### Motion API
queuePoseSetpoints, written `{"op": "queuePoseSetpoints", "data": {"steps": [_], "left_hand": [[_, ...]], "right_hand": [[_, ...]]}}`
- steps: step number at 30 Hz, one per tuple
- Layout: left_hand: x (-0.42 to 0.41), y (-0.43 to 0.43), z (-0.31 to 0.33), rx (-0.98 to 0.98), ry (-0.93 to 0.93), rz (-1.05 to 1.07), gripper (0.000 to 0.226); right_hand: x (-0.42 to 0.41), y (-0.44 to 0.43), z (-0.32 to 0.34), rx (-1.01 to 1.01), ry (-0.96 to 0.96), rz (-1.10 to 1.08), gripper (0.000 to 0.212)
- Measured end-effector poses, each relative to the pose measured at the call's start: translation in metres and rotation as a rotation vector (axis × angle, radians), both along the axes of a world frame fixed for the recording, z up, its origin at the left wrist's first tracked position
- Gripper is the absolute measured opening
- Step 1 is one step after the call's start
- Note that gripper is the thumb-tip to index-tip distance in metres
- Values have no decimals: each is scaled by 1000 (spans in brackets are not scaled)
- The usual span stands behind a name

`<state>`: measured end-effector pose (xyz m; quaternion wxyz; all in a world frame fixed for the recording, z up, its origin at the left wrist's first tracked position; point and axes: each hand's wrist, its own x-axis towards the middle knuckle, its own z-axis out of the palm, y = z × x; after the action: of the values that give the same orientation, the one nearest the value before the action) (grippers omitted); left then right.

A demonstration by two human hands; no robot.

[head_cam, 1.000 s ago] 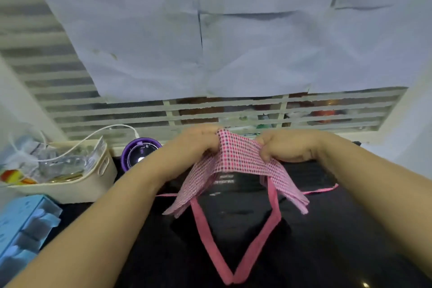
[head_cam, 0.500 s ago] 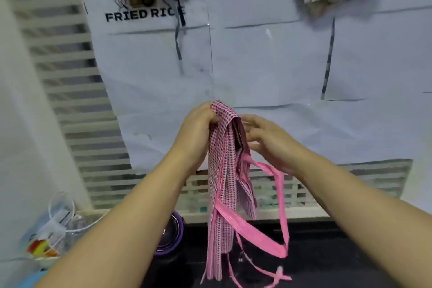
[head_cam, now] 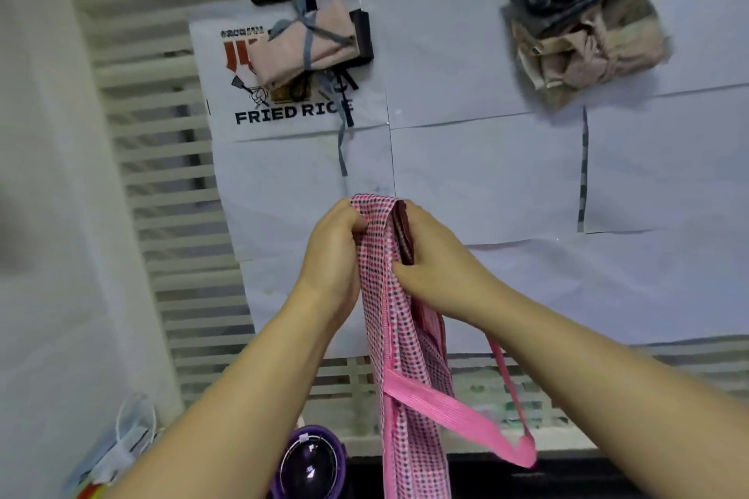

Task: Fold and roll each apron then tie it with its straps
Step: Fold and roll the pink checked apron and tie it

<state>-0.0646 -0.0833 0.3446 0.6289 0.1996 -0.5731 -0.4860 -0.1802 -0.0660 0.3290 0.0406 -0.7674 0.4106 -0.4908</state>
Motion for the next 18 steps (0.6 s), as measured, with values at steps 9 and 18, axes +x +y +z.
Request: {"op": "queuePoseSetpoints", "data": {"steps": [9, 18], "left_hand": [[20, -2, 23, 50, 1, 57, 40], [18, -10, 22, -37, 16, 389, 20]], "right_hand": [[-5, -9, 6, 135, -12, -126, 24], [9, -11, 1, 414, -153, 200, 16]]}}
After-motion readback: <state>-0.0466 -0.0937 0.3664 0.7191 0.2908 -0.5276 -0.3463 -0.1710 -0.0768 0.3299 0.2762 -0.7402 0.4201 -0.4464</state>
